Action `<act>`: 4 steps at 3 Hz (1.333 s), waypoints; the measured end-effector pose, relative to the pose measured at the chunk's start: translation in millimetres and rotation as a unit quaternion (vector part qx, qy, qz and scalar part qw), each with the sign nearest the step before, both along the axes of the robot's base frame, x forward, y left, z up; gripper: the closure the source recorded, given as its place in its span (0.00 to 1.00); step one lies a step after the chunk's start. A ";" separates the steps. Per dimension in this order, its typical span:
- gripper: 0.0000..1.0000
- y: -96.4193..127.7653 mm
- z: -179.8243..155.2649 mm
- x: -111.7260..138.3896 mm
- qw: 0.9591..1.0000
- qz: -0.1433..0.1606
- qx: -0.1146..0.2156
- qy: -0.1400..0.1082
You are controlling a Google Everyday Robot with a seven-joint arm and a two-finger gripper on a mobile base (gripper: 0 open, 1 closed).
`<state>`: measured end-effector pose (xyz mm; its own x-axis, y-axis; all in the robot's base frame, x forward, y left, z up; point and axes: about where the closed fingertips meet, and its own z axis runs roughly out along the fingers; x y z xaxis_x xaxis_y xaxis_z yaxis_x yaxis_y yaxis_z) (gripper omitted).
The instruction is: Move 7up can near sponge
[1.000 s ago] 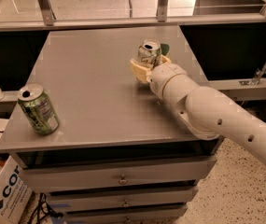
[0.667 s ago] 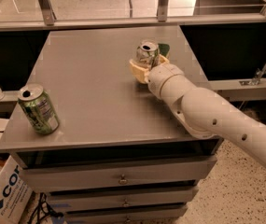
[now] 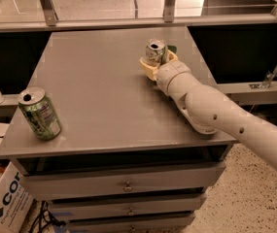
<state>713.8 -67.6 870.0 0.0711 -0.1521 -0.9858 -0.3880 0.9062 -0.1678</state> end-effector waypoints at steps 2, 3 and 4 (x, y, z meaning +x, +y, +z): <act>0.84 -23.3 -8.1 24.1 0.999 -0.022 -0.035 -0.004; 0.59 -23.4 -6.1 24.1 0.999 -0.022 -0.035 -0.003; 0.37 -23.4 -5.5 24.1 0.999 -0.022 -0.035 -0.003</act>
Offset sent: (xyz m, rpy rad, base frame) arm 0.0377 -0.0525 -0.0218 -0.1345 0.0219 -0.0834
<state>738.0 -91.0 864.6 0.0696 -0.2238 -0.9721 -0.3463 0.9085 -0.2340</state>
